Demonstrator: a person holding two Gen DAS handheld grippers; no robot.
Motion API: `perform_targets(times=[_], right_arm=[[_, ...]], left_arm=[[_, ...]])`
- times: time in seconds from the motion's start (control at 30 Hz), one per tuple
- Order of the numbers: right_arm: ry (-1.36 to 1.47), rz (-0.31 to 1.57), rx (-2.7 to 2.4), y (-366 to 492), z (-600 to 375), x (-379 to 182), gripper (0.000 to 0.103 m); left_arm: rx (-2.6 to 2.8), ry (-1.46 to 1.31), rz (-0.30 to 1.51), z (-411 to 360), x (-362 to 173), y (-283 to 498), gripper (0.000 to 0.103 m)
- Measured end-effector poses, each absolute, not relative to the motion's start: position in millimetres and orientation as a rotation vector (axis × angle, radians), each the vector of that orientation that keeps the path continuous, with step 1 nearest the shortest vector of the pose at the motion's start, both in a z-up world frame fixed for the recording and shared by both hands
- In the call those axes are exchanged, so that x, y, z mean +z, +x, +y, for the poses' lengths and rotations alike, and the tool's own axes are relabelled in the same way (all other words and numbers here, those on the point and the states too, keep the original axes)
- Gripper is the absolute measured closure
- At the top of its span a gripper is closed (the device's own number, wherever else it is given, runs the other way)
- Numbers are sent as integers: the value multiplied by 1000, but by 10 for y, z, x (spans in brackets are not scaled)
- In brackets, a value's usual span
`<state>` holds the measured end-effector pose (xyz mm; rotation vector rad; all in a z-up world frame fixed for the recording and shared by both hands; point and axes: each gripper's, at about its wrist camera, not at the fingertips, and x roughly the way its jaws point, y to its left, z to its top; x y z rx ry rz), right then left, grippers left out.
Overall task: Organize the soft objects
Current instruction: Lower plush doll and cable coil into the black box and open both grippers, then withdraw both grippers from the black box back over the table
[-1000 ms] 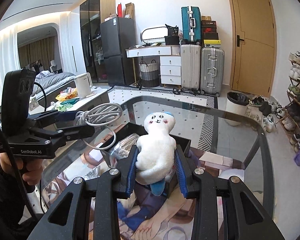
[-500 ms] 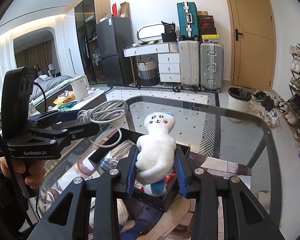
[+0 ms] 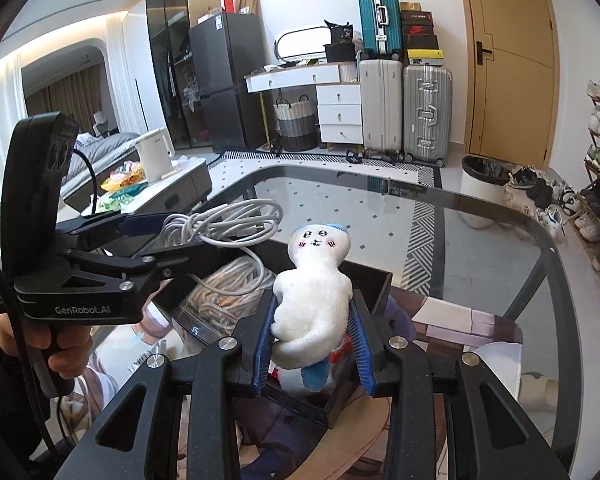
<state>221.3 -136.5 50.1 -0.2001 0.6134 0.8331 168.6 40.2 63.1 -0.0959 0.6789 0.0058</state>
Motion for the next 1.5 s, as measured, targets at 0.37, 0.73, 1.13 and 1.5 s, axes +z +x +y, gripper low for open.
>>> perform_targets(times=[0.37, 0.73, 1.13, 1.5], right_arm=[[-247, 650, 817, 2348, -1148, 290, 68], [-275, 647, 800, 2353, -1125, 197, 56], [-212, 571, 782, 2072, -1522, 340, 11], [-119, 594, 801, 1857, -1751, 299, 1]], left_arm=[[11, -121, 701, 453, 524, 1792, 25], [-2, -92, 722, 384, 432, 1851, 25], [-14, -47, 742, 293, 401, 1762, 18], [-5, -74, 676, 362, 531, 1250, 2]])
